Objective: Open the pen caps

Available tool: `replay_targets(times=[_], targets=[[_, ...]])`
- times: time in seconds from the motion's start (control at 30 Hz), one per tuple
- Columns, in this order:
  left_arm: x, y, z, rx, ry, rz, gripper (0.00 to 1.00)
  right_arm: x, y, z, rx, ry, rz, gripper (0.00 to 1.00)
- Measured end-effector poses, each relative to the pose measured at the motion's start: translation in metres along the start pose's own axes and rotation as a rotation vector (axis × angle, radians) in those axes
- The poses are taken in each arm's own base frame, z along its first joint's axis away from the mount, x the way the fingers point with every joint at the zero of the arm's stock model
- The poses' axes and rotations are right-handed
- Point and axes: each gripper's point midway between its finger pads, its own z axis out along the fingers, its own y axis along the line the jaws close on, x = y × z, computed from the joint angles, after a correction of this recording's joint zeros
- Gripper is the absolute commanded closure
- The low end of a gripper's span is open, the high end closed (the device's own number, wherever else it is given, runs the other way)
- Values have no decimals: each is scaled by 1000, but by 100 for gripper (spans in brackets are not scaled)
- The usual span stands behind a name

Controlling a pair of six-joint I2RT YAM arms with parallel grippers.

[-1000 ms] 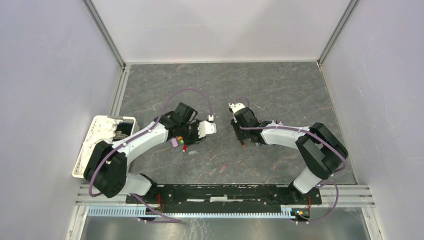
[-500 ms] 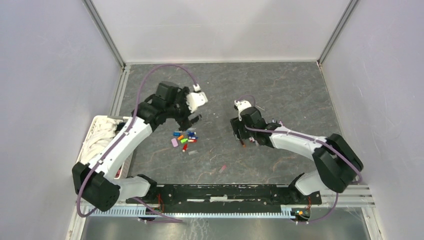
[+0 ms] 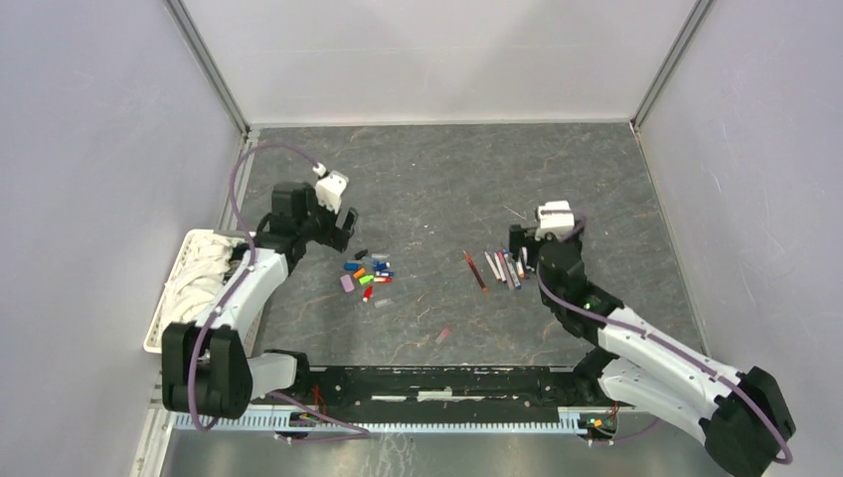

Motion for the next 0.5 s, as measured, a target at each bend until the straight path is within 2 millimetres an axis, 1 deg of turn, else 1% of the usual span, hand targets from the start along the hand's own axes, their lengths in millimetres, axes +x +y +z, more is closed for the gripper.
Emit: replay_targets(times=[0.03, 0.1, 0.13, 0.17, 0.23, 0.3, 0.37, 0.5], targets=[[19, -3, 9, 2, 23, -24, 0, 12, -16, -2, 62, -15, -25, 2], [51, -10, 21, 3, 62, -58, 0, 39, -43, -5, 170, -29, -90, 2], [64, -12, 25, 2, 72, -72, 0, 57, -59, -8, 231, -21, -135, 2], [74, -13, 27, -3, 72, -85, 0, 70, -70, -11, 275, -9, -171, 2], [79, -12, 32, -14, 40, -101, 0, 96, -96, -18, 377, 15, -228, 2], [78, -6, 38, -34, -13, -112, 0, 107, -114, -23, 448, 28, -241, 2], [76, 0, 43, -54, -60, -119, 0, 110, -128, -26, 513, 21, -221, 2], [78, 7, 46, -83, -143, -138, 0, 104, -149, -29, 616, -18, -159, 2]])
